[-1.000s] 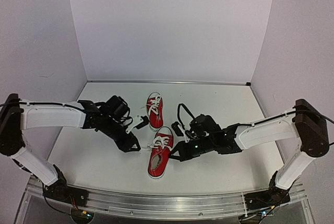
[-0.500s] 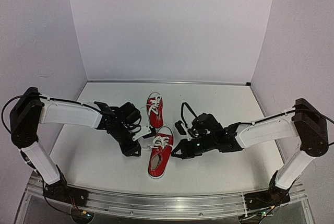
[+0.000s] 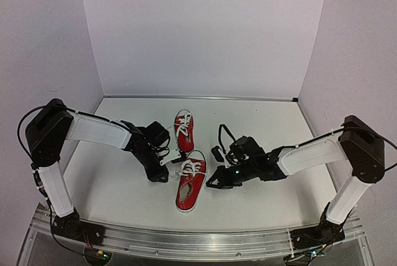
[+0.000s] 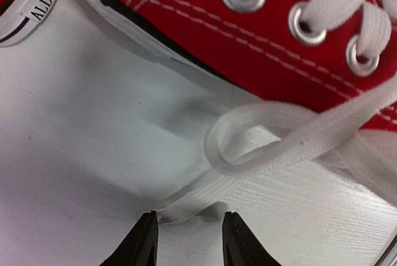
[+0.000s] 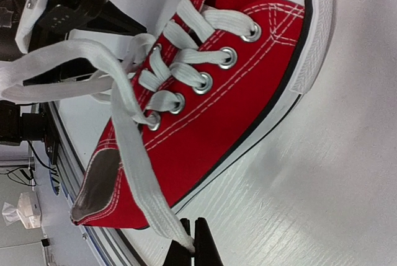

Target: Tie the shoes

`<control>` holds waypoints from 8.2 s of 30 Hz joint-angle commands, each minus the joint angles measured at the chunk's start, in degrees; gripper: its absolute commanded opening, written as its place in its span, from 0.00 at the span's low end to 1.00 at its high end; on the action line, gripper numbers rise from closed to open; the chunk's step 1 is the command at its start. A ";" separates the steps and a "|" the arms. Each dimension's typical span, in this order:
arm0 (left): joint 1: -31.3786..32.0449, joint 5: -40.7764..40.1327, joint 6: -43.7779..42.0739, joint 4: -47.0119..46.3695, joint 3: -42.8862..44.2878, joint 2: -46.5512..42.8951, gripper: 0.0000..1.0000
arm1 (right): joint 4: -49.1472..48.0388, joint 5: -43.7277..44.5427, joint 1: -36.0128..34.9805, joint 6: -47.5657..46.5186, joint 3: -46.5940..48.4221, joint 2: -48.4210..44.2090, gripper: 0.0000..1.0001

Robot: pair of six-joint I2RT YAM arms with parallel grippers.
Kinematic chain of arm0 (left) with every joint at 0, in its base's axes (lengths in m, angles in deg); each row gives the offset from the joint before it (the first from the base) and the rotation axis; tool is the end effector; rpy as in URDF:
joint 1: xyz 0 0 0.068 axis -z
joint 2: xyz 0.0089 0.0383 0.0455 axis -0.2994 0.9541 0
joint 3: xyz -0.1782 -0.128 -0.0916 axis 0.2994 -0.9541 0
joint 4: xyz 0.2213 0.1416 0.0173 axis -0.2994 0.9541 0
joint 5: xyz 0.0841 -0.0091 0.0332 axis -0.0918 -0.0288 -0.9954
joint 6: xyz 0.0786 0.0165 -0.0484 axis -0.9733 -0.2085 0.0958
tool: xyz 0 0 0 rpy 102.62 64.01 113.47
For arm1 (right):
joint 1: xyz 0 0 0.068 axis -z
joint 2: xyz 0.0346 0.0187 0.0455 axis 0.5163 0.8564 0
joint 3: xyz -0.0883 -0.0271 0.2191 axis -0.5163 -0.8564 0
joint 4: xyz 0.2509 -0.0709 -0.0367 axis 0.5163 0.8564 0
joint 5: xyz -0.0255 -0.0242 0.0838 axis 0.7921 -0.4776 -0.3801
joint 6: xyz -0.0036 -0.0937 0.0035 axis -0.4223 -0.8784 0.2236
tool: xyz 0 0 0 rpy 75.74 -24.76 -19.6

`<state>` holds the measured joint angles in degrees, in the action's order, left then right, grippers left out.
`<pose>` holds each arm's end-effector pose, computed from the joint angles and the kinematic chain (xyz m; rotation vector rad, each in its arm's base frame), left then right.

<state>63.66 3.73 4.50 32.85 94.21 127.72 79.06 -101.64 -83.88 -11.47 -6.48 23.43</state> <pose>0.2291 -0.2582 0.0591 1.6169 2.3467 -0.3174 0.1904 0.3113 0.0826 -0.6151 2.5024 1.2314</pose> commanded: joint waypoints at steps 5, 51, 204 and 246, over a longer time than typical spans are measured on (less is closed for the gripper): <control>-0.01 5.84 -0.25 0.20 -0.50 1.47 0.11 | -3.11 -2.09 3.27 0.25 -0.74 4.17 0.00; 2.09 -2.00 0.74 6.21 4.55 -4.98 0.47 | -4.21 -4.96 4.00 -0.92 3.16 9.28 0.00; -8.18 -13.17 60.07 -9.06 -23.28 -29.33 0.00 | 16.48 24.34 16.14 19.76 -17.37 -29.52 0.00; -3.38 -16.20 26.00 -5.47 -7.81 -36.03 0.99 | 15.47 4.89 16.14 -28.62 15.15 -23.20 0.98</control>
<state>56.46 -14.00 37.70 26.37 86.01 84.48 95.76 -88.27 -67.86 -36.24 7.92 -0.28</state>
